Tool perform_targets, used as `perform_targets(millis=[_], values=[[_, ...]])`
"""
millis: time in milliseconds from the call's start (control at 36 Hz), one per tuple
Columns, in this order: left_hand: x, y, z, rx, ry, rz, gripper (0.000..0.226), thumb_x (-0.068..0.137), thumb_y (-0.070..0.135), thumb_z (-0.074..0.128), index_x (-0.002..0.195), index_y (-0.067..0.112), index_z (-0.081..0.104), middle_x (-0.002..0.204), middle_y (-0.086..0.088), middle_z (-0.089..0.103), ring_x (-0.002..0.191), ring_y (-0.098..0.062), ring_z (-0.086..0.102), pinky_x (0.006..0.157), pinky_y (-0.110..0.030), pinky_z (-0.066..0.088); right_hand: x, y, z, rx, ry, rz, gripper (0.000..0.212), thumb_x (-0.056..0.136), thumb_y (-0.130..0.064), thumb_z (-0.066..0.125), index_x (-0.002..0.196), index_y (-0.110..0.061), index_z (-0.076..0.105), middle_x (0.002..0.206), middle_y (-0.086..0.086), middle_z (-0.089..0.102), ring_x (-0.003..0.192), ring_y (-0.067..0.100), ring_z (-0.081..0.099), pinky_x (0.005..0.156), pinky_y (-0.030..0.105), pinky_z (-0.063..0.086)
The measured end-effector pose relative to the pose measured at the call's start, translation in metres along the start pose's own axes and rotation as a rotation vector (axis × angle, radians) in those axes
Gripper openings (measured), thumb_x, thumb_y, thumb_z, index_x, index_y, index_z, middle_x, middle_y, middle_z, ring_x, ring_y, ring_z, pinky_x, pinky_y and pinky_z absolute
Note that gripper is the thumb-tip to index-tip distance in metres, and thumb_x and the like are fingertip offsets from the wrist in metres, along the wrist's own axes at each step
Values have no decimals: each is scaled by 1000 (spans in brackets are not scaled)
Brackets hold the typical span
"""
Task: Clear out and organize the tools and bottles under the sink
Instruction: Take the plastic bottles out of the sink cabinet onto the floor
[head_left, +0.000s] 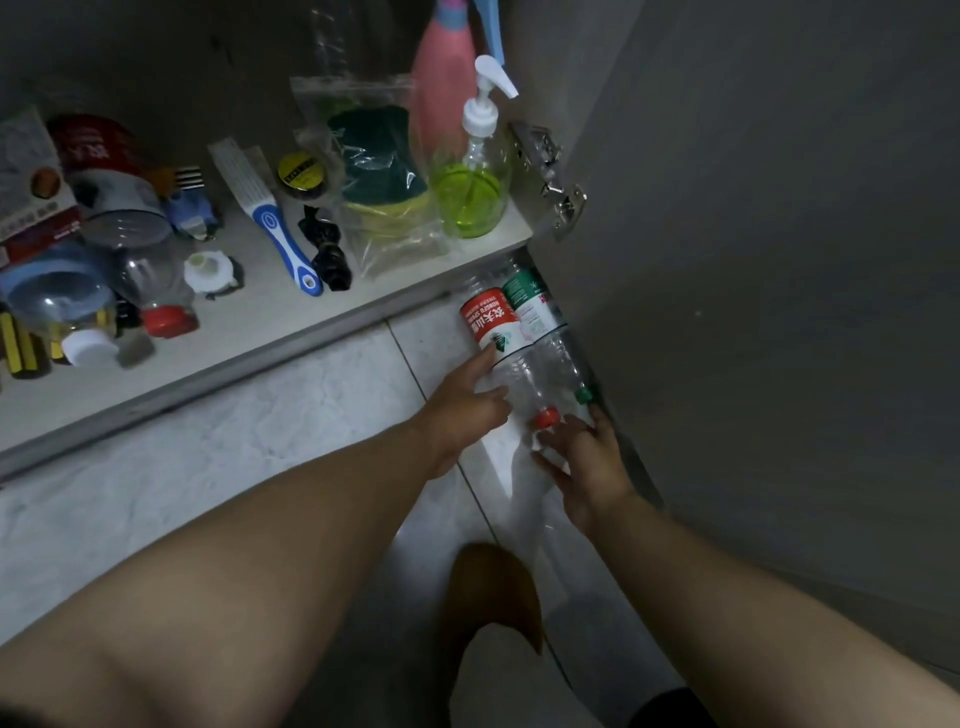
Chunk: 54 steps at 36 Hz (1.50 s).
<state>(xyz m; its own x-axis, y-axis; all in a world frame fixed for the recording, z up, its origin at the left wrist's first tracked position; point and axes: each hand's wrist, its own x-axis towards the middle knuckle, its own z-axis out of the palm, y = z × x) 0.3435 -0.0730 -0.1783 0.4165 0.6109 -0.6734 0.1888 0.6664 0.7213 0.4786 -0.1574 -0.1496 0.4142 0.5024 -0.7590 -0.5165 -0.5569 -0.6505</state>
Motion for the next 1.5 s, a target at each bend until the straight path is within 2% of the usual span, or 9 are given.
perform_targets(millis=[167,333,417,500,722,806,1111,1333,1500], values=[[4,10,8,114,-32,41,89,92,-6,62,157,43,26,164,9,32,143,-18,44,111,-48,47,4,1,-4,34,6,8,55,93,6,56,143,-15,44,128,15,60,114,35,63,101,49,52],[-1,10,-1,460,-10,139,80,97,2,61,160,36,25,165,2,30,150,-21,32,116,-42,41,17,12,-10,-422,80,32,38,96,-6,55,134,-2,51,109,18,66,81,24,66,66,31,56],[-16,11,-19,747,16,191,65,98,6,57,157,23,34,161,-2,35,146,-21,37,118,-27,31,15,17,-3,-740,-29,-25,21,97,-15,55,114,-9,66,103,16,71,78,24,67,72,33,58],[-41,18,-43,963,-17,190,53,97,5,55,148,19,48,149,-7,45,137,-22,45,114,-24,33,3,19,11,-1060,-165,-204,18,97,-16,54,108,-12,67,109,9,70,100,28,67,94,41,54],[-142,74,-127,1301,-8,128,38,96,9,51,129,22,64,119,1,68,102,-17,62,92,-28,49,-48,-3,74,-1367,-577,-554,18,94,-12,59,110,-16,66,108,4,68,97,19,64,83,23,50],[-181,92,-167,1302,106,155,32,98,11,54,126,21,65,116,2,68,96,-12,60,85,-21,46,-73,-22,107,-1411,-673,-595,19,93,-13,58,110,-14,66,101,3,67,93,20,64,76,24,49],[-266,81,-307,1096,628,215,32,87,8,62,114,23,73,117,-5,69,110,-26,65,97,-37,52,-129,-54,236,-1594,-722,-806,14,90,-17,60,103,-20,66,97,-4,64,94,15,60,82,23,46],[-270,54,-373,839,1088,85,52,91,25,65,140,28,51,148,-11,42,135,-36,41,107,-47,43,-145,-29,328,-1415,-582,-966,16,89,-23,65,95,-23,50,90,-2,59,87,22,60,67,28,44],[-250,55,-406,558,1200,-19,74,92,24,63,157,29,28,157,-18,32,144,-41,30,113,-52,38,-135,-18,384,-1177,-255,-925,51,91,-27,66,130,-6,40,135,18,43,113,38,56,87,36,44]])
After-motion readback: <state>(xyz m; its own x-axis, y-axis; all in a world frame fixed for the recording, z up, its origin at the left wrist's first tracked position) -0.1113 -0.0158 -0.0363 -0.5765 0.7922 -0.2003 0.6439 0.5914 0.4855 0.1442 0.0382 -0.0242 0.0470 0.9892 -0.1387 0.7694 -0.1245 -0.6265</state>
